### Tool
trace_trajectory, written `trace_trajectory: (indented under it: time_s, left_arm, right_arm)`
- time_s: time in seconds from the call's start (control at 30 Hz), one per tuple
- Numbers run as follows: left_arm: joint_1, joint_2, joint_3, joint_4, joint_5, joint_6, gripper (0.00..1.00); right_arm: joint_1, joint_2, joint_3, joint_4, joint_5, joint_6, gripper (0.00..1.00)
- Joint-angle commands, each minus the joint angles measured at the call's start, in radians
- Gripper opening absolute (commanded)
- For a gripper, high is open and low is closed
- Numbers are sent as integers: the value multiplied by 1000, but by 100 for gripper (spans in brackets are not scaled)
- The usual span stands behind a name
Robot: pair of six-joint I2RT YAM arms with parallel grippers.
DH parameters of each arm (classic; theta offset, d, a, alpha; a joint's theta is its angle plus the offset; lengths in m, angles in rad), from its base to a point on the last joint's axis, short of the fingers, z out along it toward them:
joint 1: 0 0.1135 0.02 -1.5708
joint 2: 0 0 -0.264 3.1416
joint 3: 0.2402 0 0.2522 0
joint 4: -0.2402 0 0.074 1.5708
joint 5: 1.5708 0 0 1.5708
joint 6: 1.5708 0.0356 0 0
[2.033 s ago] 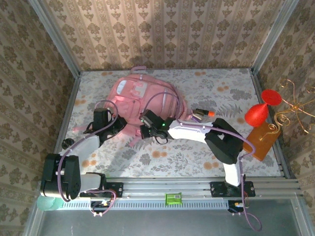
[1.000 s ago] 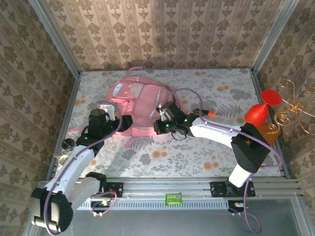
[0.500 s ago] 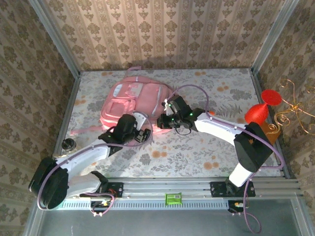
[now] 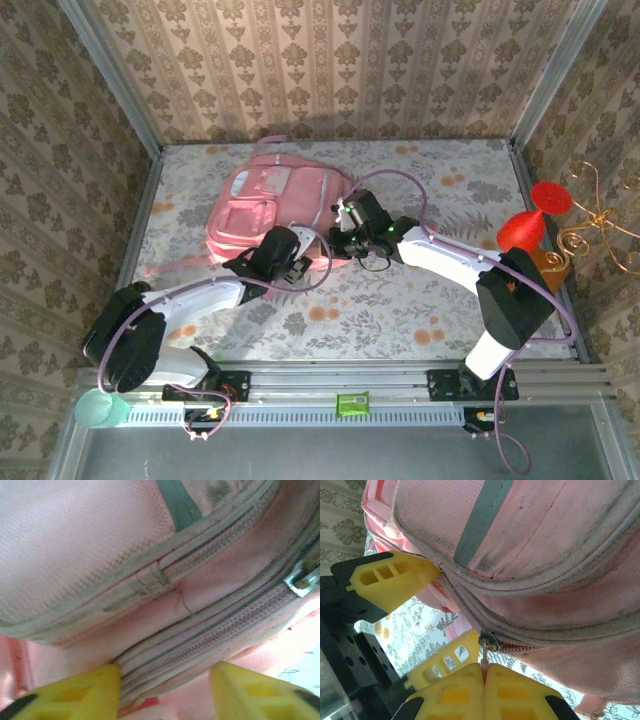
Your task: Pack the student bag
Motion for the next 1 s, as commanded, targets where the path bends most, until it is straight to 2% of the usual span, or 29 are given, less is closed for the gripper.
trace_trajectory:
  time_s: [0.0,0.1,0.2,0.23,0.27,0.53,0.67,0.8,0.83,0.87,0.9,0.97]
  left_arm:
    - [1,13,35,8,-12,14,37]
    - [2,-4,34,-5,-5,5,20]
    - [11,-36,29,-16,16,-9,9]
    - [15,-46,25,-19,20,-18,2]
    - [20,-56,22,-23,24,-26,0]
    - [89,-161,-43,-7,87,-81,0]
    - [151,-218,-90,13,115,-129,0]
    - [180,-247,-114,31,219,-117,0]
    - [175,-248,-117,42,254,-103,8]
    - [166,-245,-117,56,279,-87,23]
    - [156,-241,-117,66,290,-73,33]
    - [122,-221,-110,88,294,-13,46]
  right_arm:
    - [4,-53,5,28,-55,5,0]
    - [-1,-70,-3,-12,15,-11,0]
    - [-1,-78,3,-84,122,-41,0]
    - [-1,-79,1,-106,161,-50,0]
    - [-1,-81,1,-120,189,-57,0]
    - [-1,-87,-3,-178,348,-85,0]
    - [-1,-84,9,-211,419,-92,0]
    - [1,-80,7,-165,328,-96,0]
    - [3,-79,7,-144,282,-96,0]
    - [4,-80,7,-123,242,-94,0]
    - [5,-80,9,-109,206,-93,0]
    - [6,-89,15,-87,151,-88,0]
